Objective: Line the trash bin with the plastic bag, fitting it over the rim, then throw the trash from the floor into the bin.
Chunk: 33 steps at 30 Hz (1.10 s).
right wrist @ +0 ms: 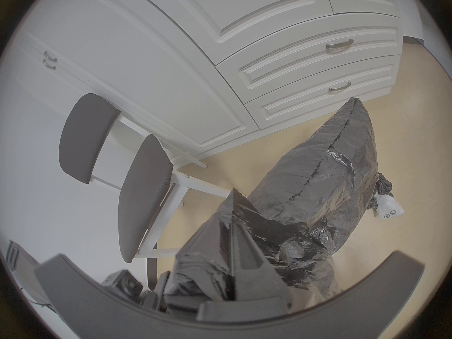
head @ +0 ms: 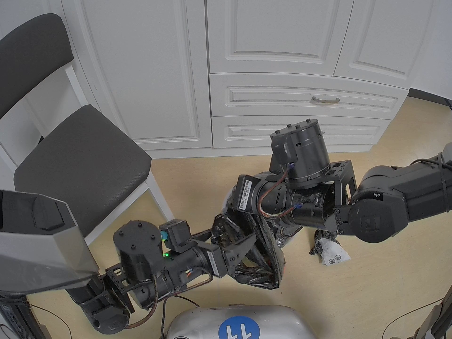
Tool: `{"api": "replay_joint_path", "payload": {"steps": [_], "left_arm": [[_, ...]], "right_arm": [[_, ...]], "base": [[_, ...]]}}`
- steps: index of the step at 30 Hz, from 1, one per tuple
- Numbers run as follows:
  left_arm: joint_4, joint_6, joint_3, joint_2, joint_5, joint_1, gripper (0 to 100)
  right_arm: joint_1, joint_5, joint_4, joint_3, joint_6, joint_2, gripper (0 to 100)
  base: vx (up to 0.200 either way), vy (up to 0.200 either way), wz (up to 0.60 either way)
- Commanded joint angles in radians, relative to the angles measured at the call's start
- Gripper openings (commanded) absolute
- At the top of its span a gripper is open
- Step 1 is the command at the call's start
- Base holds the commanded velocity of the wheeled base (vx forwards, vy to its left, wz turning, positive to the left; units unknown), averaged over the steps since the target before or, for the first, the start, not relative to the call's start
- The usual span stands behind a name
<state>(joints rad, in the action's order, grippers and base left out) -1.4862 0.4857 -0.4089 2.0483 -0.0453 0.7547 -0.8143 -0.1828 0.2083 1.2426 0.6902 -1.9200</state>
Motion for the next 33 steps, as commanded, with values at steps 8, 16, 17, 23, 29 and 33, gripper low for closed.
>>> {"api": "replay_joint_path", "payload": {"steps": [8, 16, 17, 23, 29, 33], "left_arm": [[-0.049, -0.015, 0.087, 0.092, -0.07, 0.077, 100], [-0.049, -0.015, 0.079, 0.092, -0.07, 0.087, 100], [-0.049, -0.015, 0.079, 0.09, -0.068, 0.089, 100], [-0.051, -0.013, 0.081, 0.062, -0.068, 0.083, 100], [-0.051, -0.012, 0.084, 0.05, -0.068, 0.083, 100], [-0.051, -0.01, 0.079, 0.058, -0.068, 0.083, 100]], "right_arm": [[0.0, 0.0, 0.0, 0.0, 0.0, -0.001, 0], [-0.022, -0.001, 0.0, 0.0, 0.006, -0.007, 0], [-0.023, -0.001, 0.0, 0.0, 0.009, -0.007, 0], [-0.025, -0.035, 0.002, 0.005, 0.011, -0.036, 0], [-0.037, -0.041, 0.0, 0.014, 0.011, -0.062, 0], [-0.06, -0.041, -0.001, 0.014, 0.022, -0.065, 0]], "base": [[0.0, 0.0, 0.0], [0.0, 0.0, 0.0], [0.0, 0.0, 0.0], [0.0, 0.0, 0.0], [0.0, 0.0, 0.0], [0.0, 0.0, 0.0]]}}
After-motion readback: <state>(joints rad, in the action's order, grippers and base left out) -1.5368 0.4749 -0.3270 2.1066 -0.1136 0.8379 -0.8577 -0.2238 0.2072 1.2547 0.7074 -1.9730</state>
